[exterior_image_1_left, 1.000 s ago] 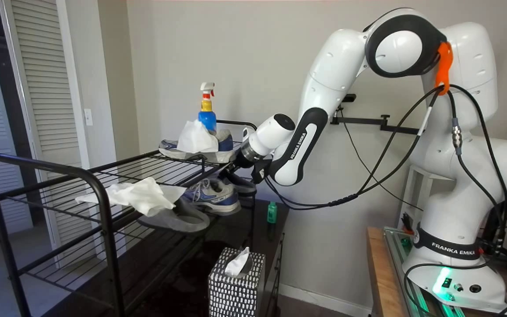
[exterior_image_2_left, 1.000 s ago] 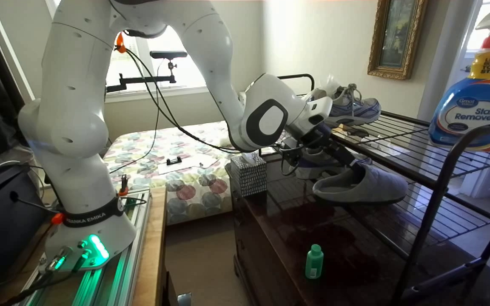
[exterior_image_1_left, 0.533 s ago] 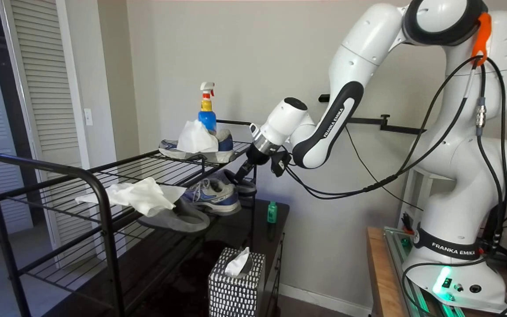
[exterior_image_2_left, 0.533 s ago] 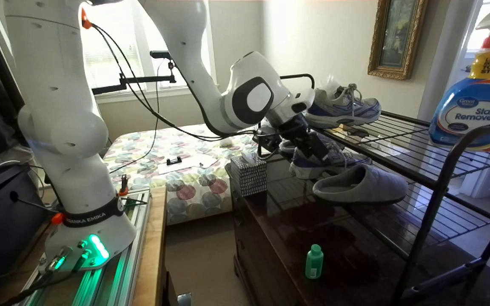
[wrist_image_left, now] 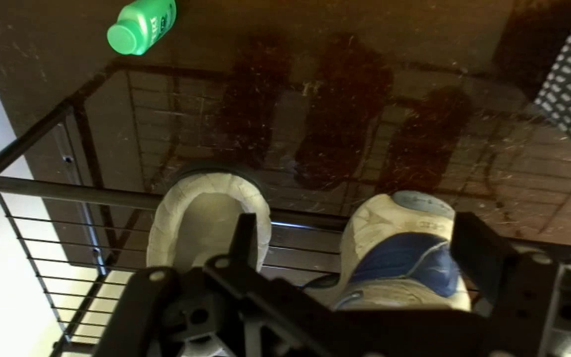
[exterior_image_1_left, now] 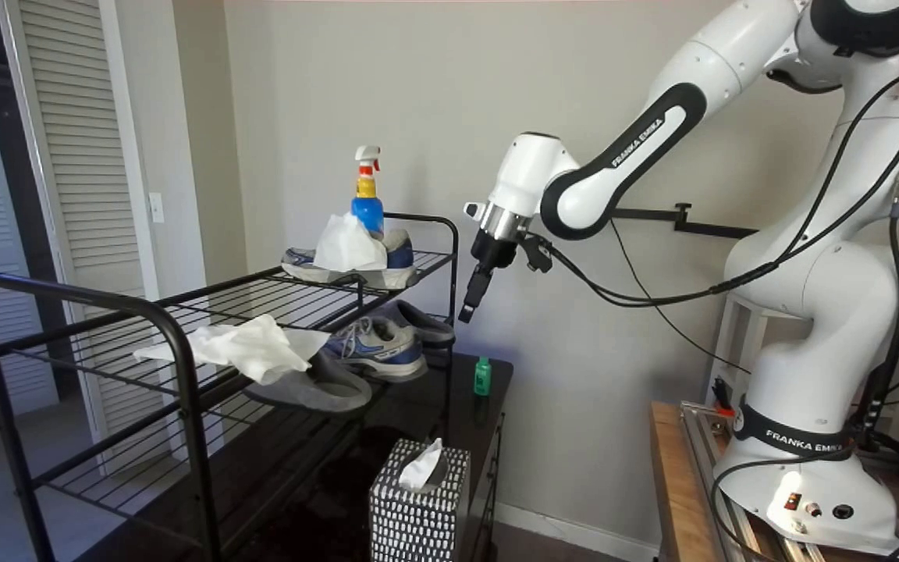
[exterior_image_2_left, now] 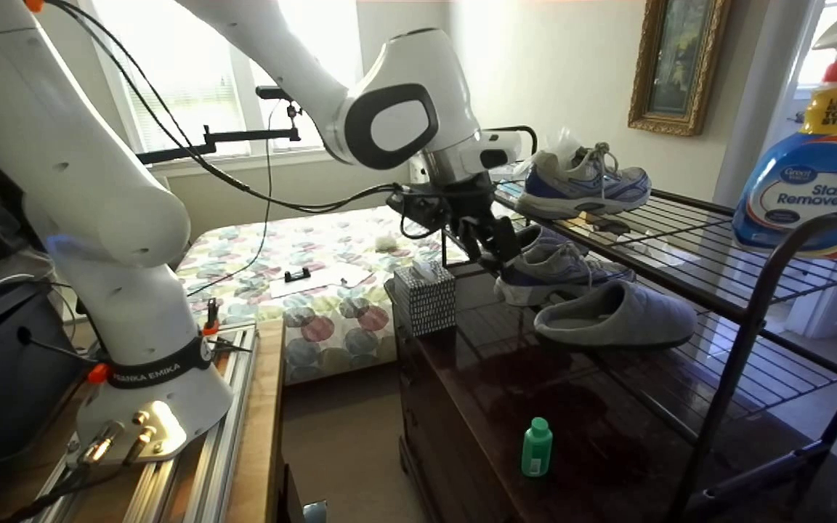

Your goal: Move the right house sleeper to the second shelf.

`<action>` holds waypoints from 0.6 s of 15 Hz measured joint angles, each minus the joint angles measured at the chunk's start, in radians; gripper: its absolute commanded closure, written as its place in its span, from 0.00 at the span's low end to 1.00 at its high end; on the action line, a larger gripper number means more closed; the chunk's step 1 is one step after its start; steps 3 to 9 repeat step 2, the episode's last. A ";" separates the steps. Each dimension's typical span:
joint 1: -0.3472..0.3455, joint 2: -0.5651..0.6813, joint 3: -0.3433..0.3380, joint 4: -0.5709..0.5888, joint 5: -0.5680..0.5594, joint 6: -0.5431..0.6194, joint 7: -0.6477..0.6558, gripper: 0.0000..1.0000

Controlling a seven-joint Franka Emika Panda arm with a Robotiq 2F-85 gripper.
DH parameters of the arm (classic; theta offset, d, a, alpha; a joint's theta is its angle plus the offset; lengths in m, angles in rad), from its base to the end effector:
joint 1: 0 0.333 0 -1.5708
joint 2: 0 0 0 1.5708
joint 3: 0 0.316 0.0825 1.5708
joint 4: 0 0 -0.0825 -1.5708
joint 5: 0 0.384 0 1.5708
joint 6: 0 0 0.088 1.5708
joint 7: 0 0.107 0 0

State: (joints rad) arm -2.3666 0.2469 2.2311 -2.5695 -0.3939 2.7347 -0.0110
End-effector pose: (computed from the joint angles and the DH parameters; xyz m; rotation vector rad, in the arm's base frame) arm 0.4626 -0.0446 0.3519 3.0386 0.2967 0.5261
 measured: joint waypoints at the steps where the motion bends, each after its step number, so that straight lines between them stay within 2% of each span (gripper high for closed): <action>1: -0.001 0.054 0.005 0.009 0.019 -0.058 -0.051 0.00; 2: -0.002 0.095 0.005 0.012 0.023 -0.090 -0.077 0.00; 9: -0.002 0.095 0.005 0.012 0.023 -0.090 -0.077 0.00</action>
